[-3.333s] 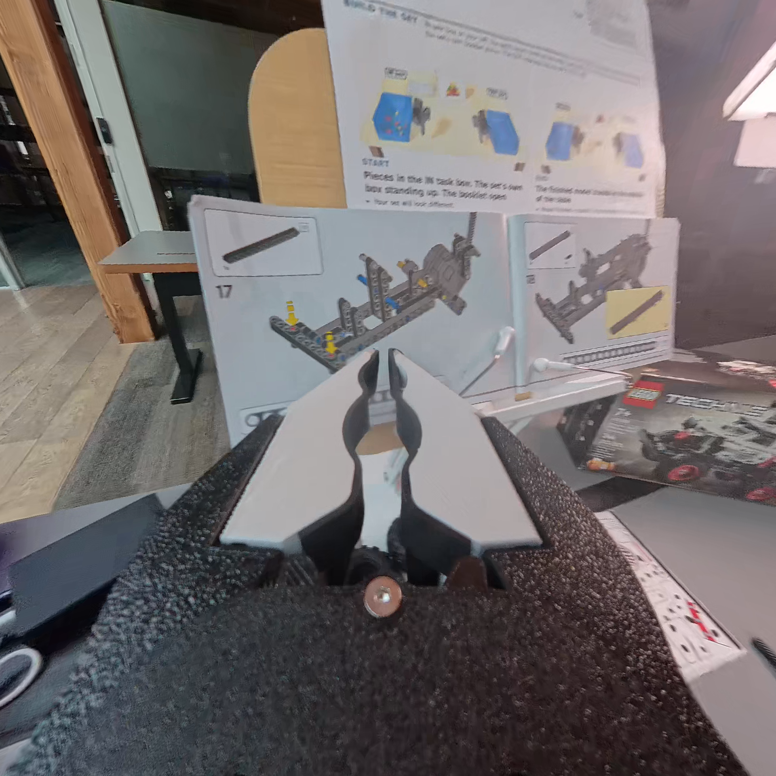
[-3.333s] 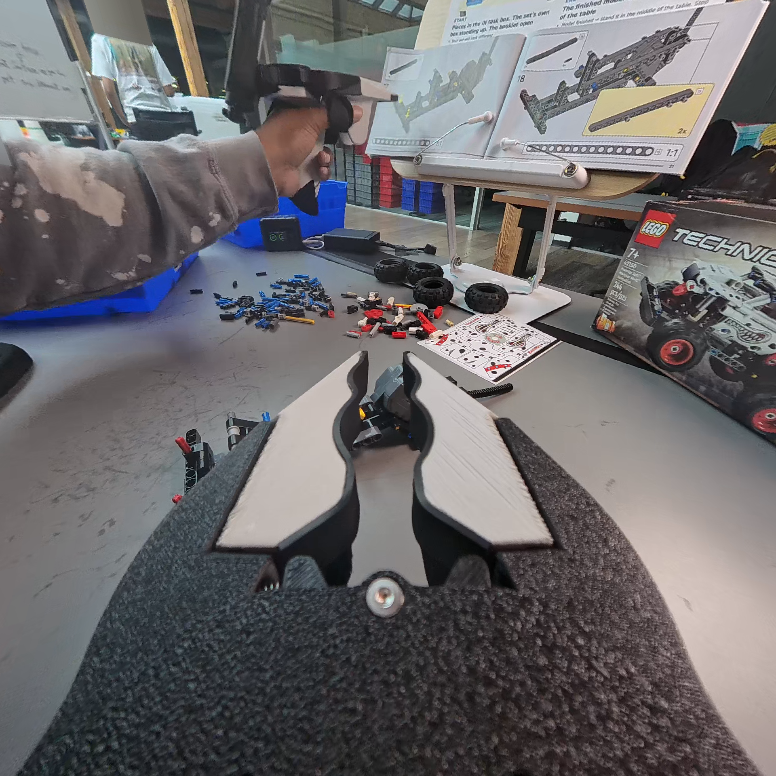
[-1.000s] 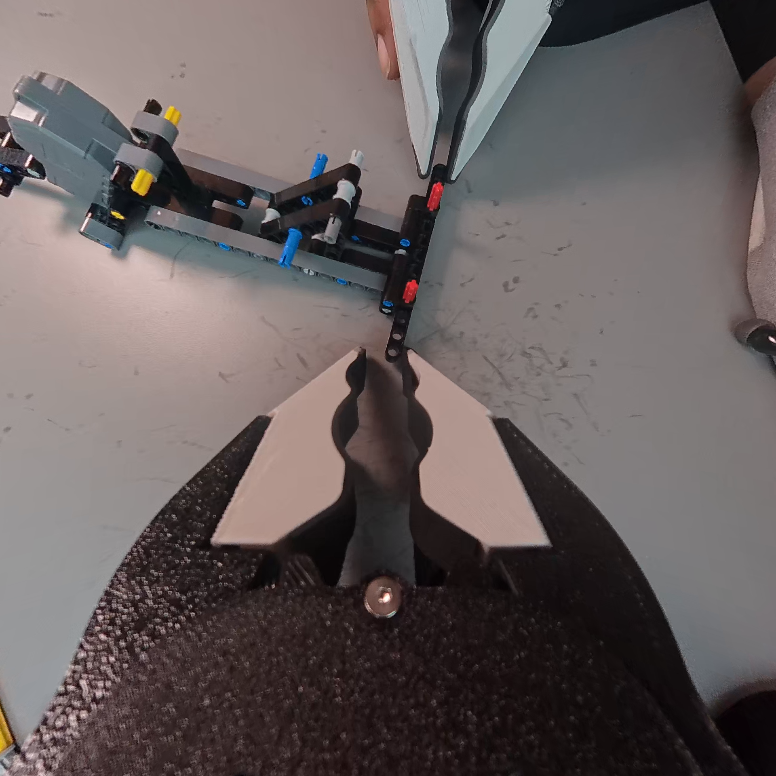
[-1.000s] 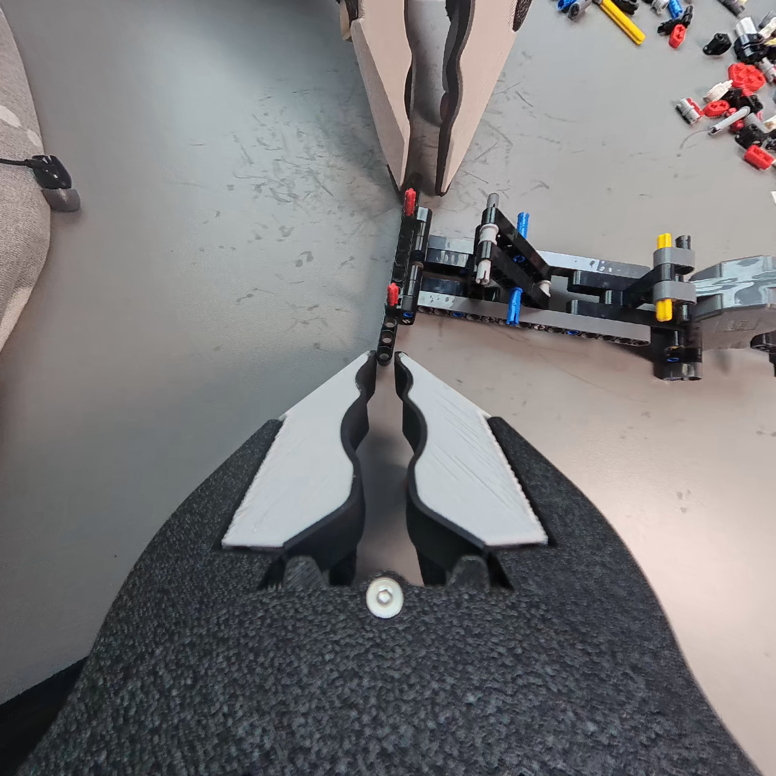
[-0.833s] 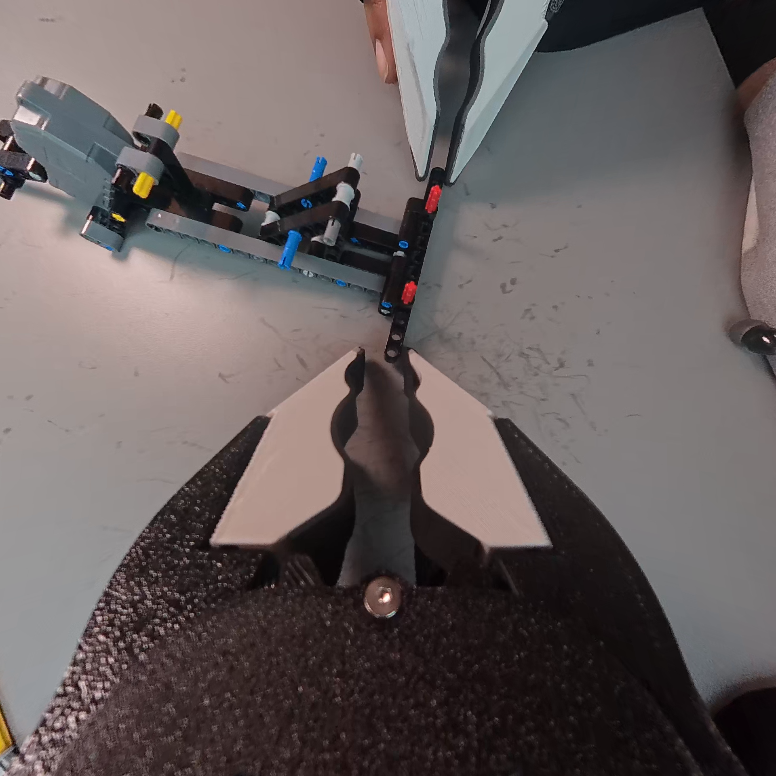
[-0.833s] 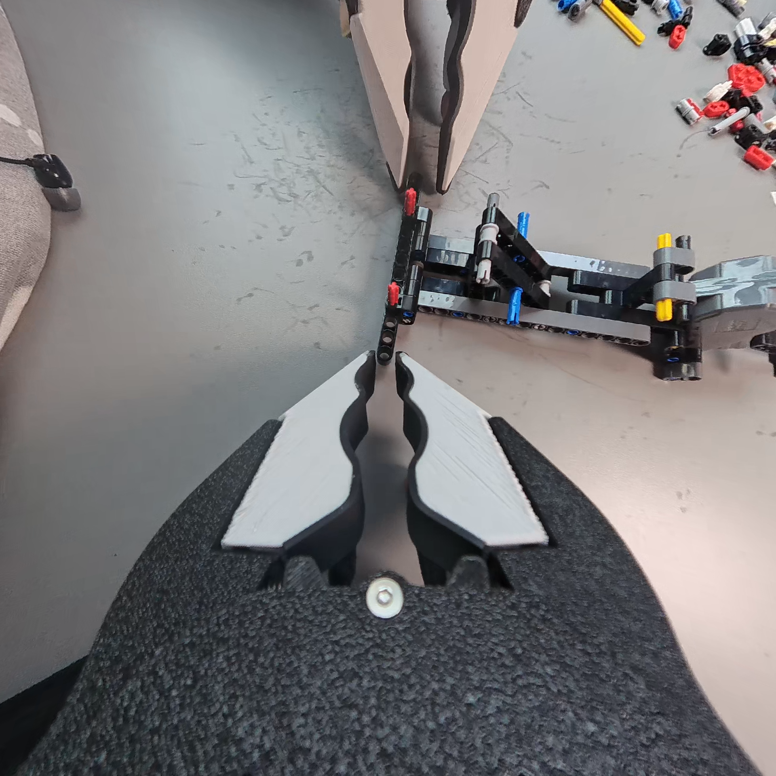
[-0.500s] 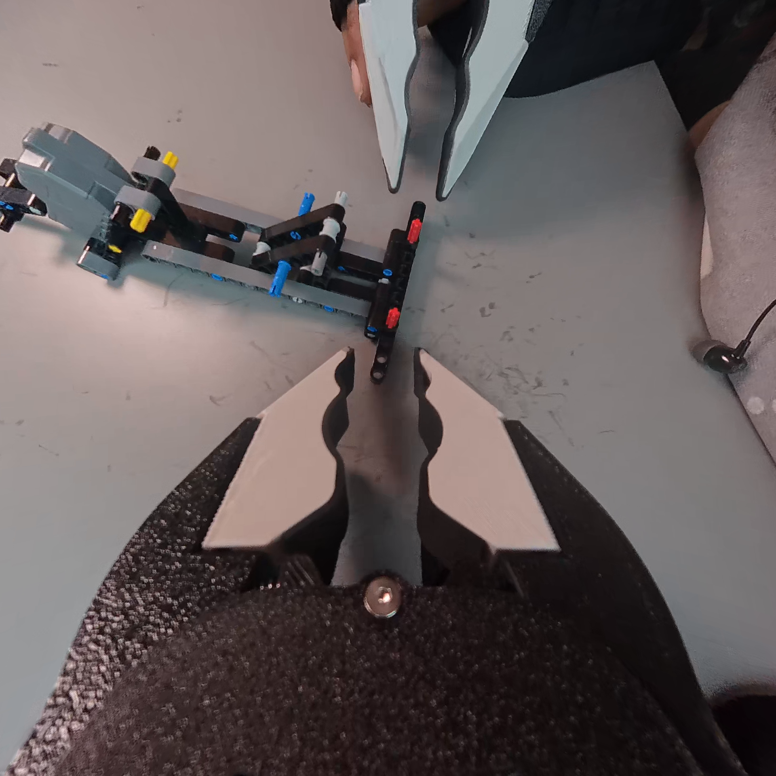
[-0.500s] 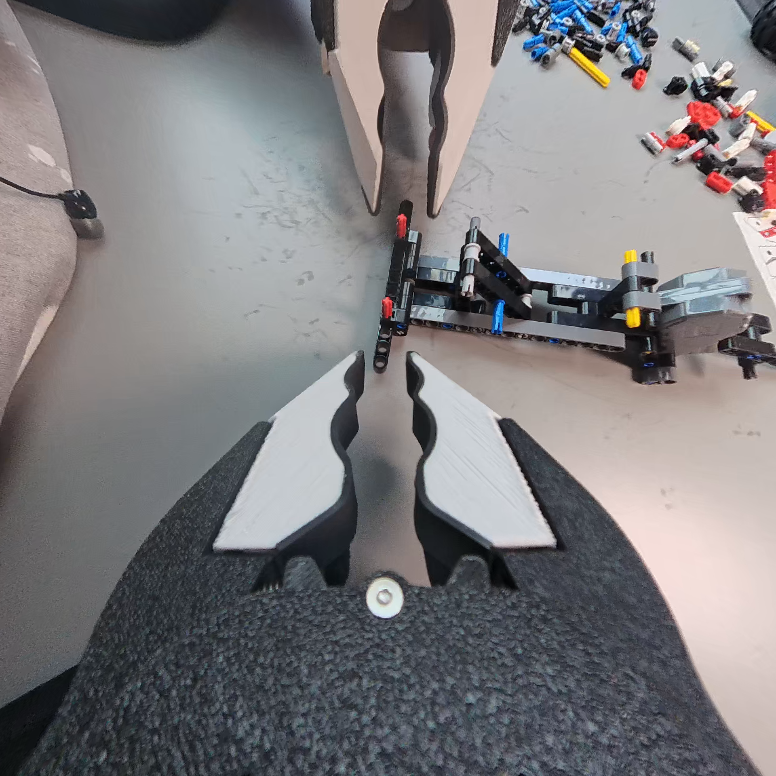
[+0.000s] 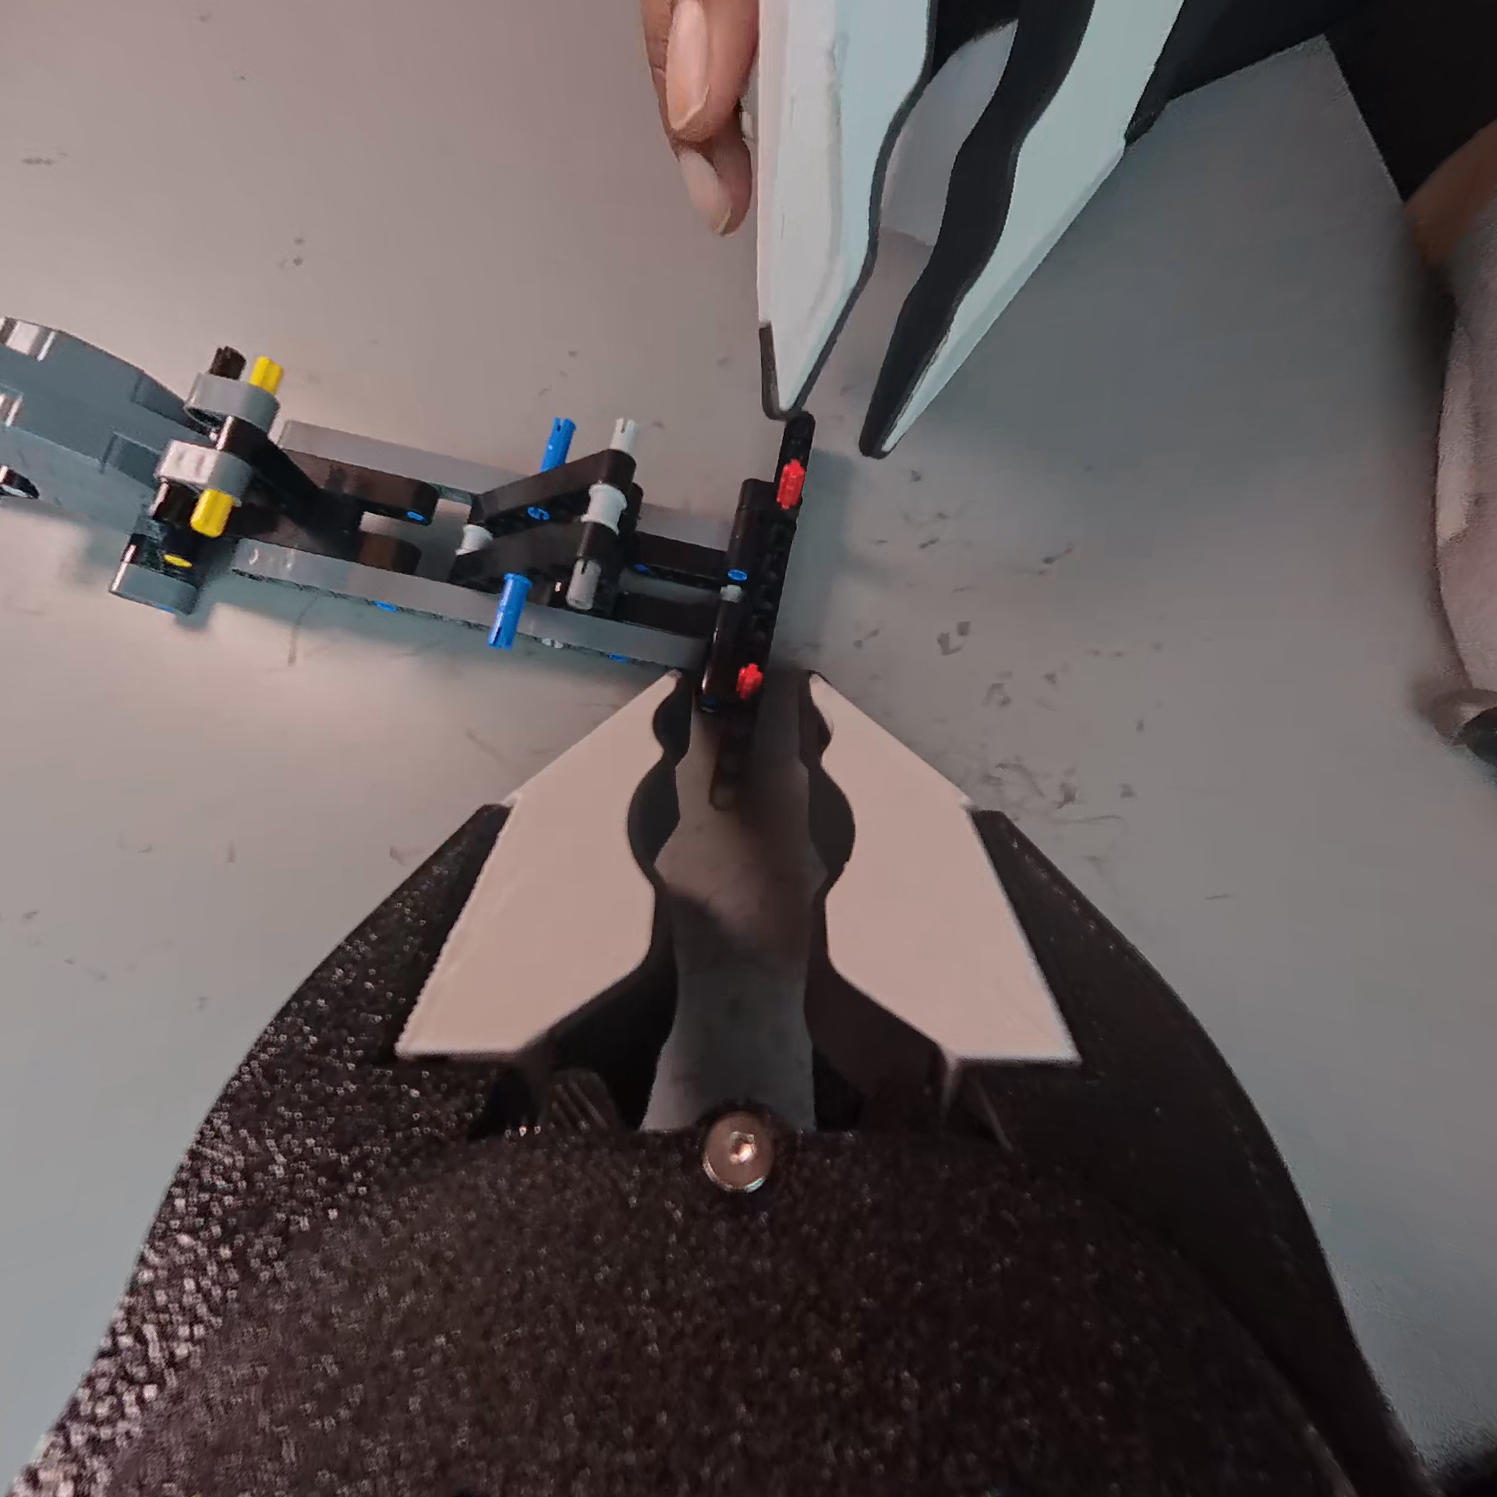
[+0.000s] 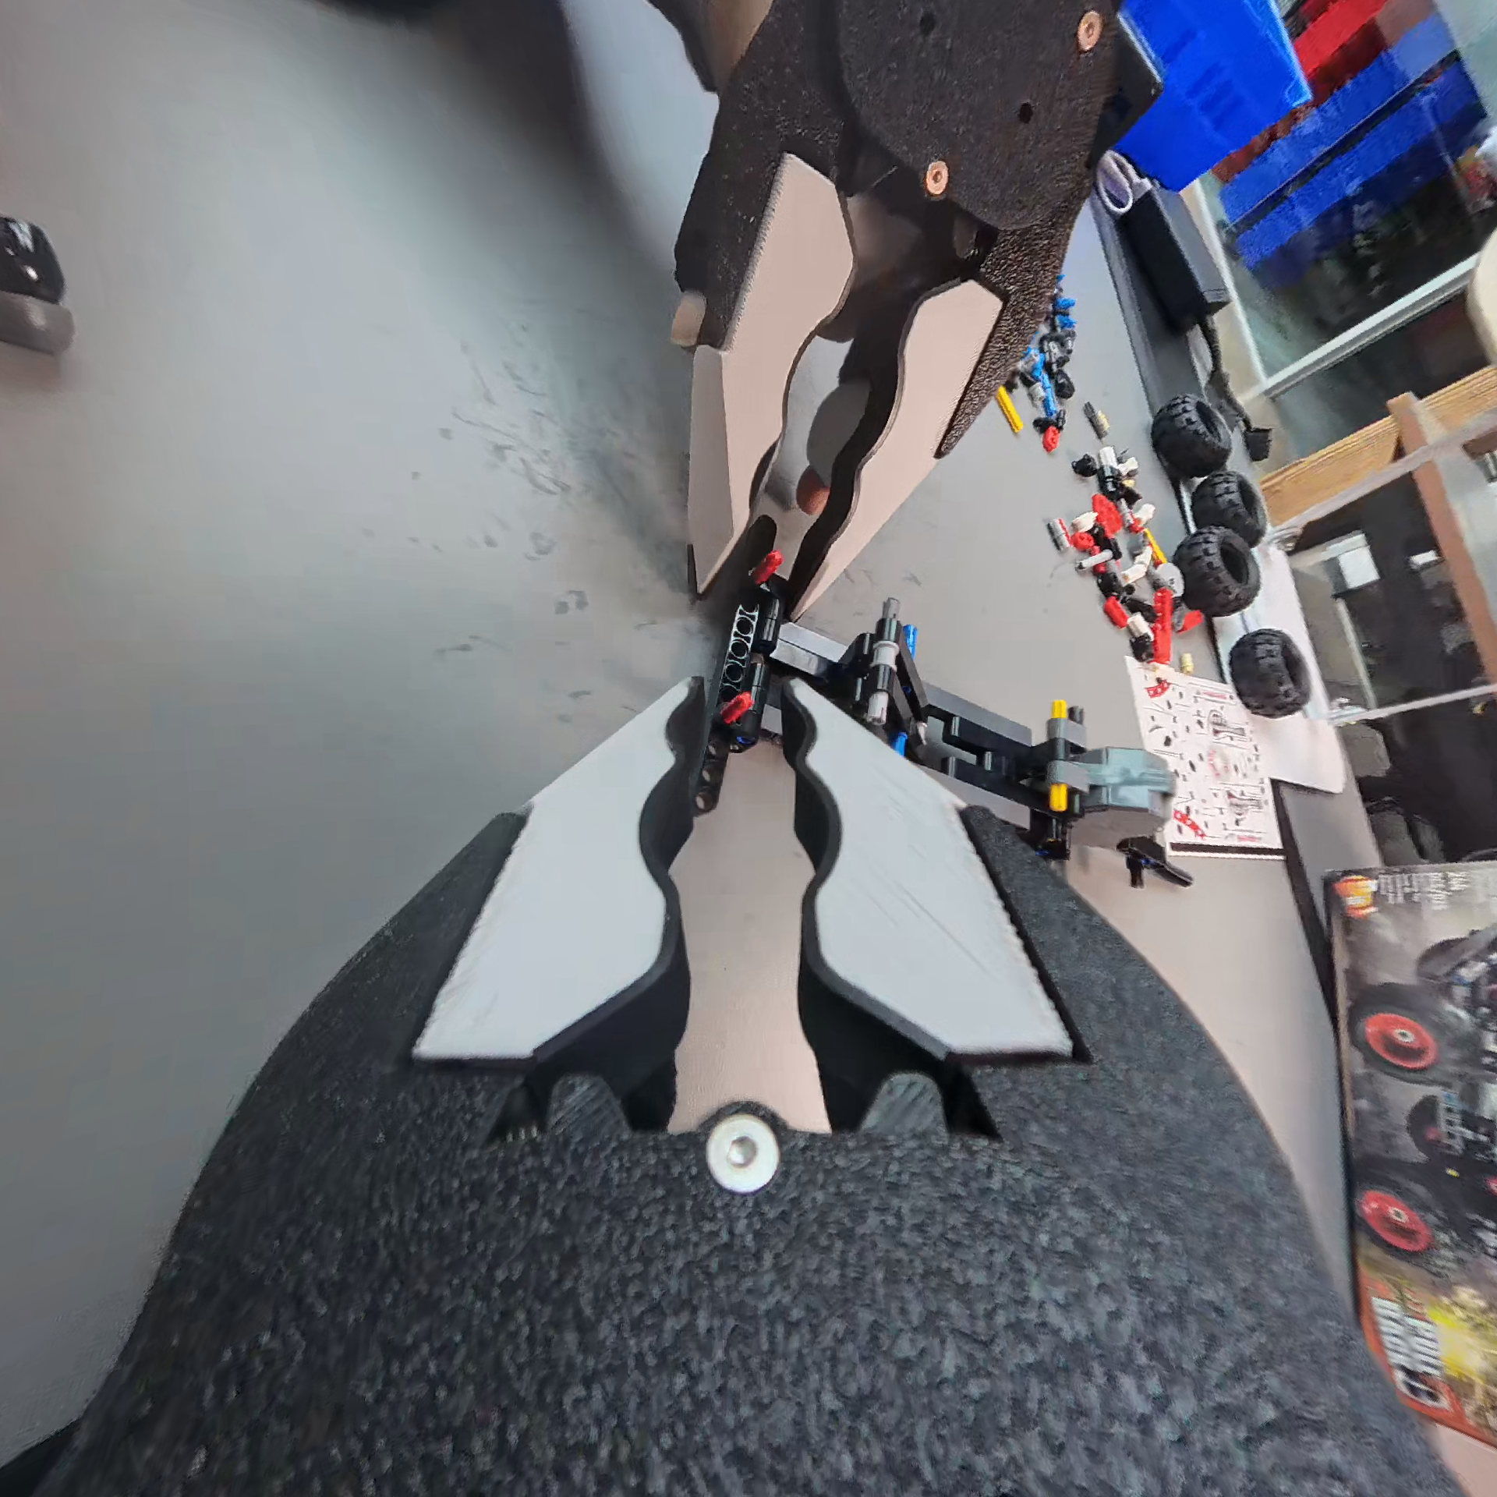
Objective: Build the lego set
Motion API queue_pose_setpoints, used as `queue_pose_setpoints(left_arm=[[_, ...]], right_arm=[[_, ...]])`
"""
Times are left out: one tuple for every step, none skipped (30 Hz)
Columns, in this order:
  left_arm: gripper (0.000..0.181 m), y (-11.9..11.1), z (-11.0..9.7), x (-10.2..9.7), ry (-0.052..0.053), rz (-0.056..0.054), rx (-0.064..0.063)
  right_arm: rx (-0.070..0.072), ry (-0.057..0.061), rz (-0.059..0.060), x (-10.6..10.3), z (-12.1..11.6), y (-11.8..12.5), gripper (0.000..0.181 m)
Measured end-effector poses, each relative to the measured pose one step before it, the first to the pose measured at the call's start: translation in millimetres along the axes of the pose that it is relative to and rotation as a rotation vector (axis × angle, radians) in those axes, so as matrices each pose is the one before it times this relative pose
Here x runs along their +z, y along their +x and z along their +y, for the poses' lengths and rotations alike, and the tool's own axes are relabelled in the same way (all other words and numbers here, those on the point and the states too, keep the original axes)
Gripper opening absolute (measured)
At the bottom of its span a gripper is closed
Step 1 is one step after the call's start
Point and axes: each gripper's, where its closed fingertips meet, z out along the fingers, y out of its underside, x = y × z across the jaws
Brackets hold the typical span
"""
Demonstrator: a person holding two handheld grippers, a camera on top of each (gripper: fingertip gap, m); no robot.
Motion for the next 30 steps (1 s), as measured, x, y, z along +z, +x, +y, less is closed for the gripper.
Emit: queue_pose_setpoints(left_arm=[[0.027, -0.07, 0.15, 0.59, -0.0031, -0.0044, 0.0039], [0.026, -0.11, 0.23, 0.68, -0.0035, -0.0037, 0.0035], [0.026, 0.09, 0.36, 0.56, -0.0036, -0.0016, 0.0024], [0.025, 0.09, 0.16, 0.54, -0.0024, -0.0011, 0.0014], [0.025, -0.05, -0.08, 0.25, -0.0007, -0.0018, 0.0004], [0.024, -0.19, -0.14, 0.13, 0.0, -0.002, -0.0003], [0.024, -0.07, -0.1, 0.09, -0.0001, -0.0019, -0.0005], [0.024, -0.1, -0.04, 0.18, -0.0002, -0.002, -0.0014], [0.023, -0.12, -0.04, 0.05, -0.0002, -0.002, -0.0018], [0.023, -0.13, -0.11, 0.12, -0.0002, -0.0019, -0.001], [0.023, -0.17, 0.01, 0.15, -0.0002, -0.0015, -0.0014], [0.023, -0.13, -0.06, 0.08, -0.0002, -0.0014, -0.0017], [0.022, -0.22, -0.08, 0.09, -0.0001, -0.0015, -0.0008], [0.022, -0.16, 0.02, -0.01, -0.0001, -0.0015, -0.0007], [0.021, -0.16, 0.0, 0.15, -0.0002, -0.0013, -0.0012], [0.02, -0.05, 0.03, -0.01, -0.0002, -0.0007, -0.0008], [0.019, -0.01, -0.01, 0.16, -0.0001, 0.0001, -0.0003], [0.019, 0.1, 0.0, 0.0, 0.0, 0.0005, -0.0004], [0.019, -0.04, -0.05, 0.06, 0.0001, 0.0006, -0.0009], [0.019, 0.0, -0.05, 0.06, 0.0, 0.0008, -0.0011], [0.019, 0.09, 0.05, 0.1, 0.0, 0.0008, -0.0009], [0.019, -0.04, -0.04, 0.05, -0.0001, 0.0005, -0.001], [0.019, 0.08, 0.05, -0.04, -0.0001, 0.0005, -0.0018], [0.019, 0.02, 0.01, 0.02, -0.0001, 0.0008, -0.0031], [0.019, 0.0, 0.01, 0.03, -0.0002, 0.0009, -0.004], [0.019, -0.01, -0.07, -0.02, -0.0003, 0.0011, -0.0049], [0.019, 0.05, -0.02, 0.06, -0.0003, 0.0013, -0.0053], [0.019, 0.11, 0.0, 0.03, -0.0002, 0.0013, -0.0049], [0.019, 0.02, 0.0, 0.03, -0.0002, 0.0011, -0.004], [0.019, 0.0, 0.02, 0.01, -0.0002, 0.0008, -0.0029]], right_arm=[[-0.0284, -0.0174, 0.0069, 1.37, 1.93, -1.47, 0.018], [-0.0272, -0.0217, 0.0042, 1.52, 2.78, -1.66, 0.017], [-0.0243, -0.0205, 0.0002, 1.51, 2.87, -2.25, 0.017], [-0.0187, -0.0107, 0.0086, 1.22, 1.13, -0.65, 0.015], [-0.0106, -0.0014, 0.0085, 0.66, -0.32, -0.3, 0.015], [-0.0043, -0.0047, 0.0046, 0.5, -0.19, -0.17, 0.015], [-0.0075, -0.0075, 0.0123, 0.43, 0.25, 1.17, 0.015], [-0.0151, -0.0075, 0.0136, 0.21, 0.37, 1.35, 0.015], [-0.015, -0.0091, 0.0098, 0.41, 0.63, 0.68, 0.015], [-0.0129, -0.0106, 0.0043, 0.6, 0.94, -0.16, 0.015], [-0.0131, -0.0057, 0.0051, 0.62, 0.42, -0.16, 0.015], [-0.011, -0.0026, 0.0041, 0.44, -0.12, -0.25, 0.015], [-0.0067, -0.003, -0.0015, 0.48, -0.12, -1.01, 0.014], [-0.0049, 0.0011, 0.0035, 0.2, -0.75, -0.06, 0.014], [-0.0072, 0.0001, 0.004, 0.07, -0.68, -0.06, 0.014], [-0.0091, -0.0023, 0.0041, -0.11, -0.19, 0.06, 0.013], [-0.0093, -0.0021, 0.0056, 0.02, -0.14, 0.14, 0.012], [-0.0091, -0.005, 0.0044, 0.11, 0.41, 0.03, 0.011], [-0.011, -0.0049, 0.0061, -0.01, 0.43, 0.2, 0.011], [-0.0125, -0.0055, 0.006, -0.11, 0.51, 0.12, 0.011], [-0.0139, -0.0031, 0.0076, -0.12, 0.05, 0.12, 0.01], [-0.0153, -0.0045, 0.0102, 0.19, 0.33, 0.29, 0.009], [-0.0177, -0.0033, 0.0126, 0.09, 0.09, 0.54, 0.009], [-0.0171, -0.0046, 0.0091, 0.14, 0.13, 0.07, 0.008], [-0.0121, -0.0052, 0.006, 0.11, -0.14, -0.04, 0.008], [-0.0091, -0.0062, 0.0045, 0.24, 0.01, -0.04, 0.008], [-0.0097, -0.0055, 0.0034, -0.07, -0.02, -0.1, 0.008], [-0.0106, -0.0059, 0.0029, -0.05, 0.18, 0.01, 0.008], [-0.0049, -0.0042, 0.0007, -0.09, 0.11, -0.11, 0.008], [0.0003, -0.0032, -0.0019, 0.12, 0.17, -0.03, 0.008]])
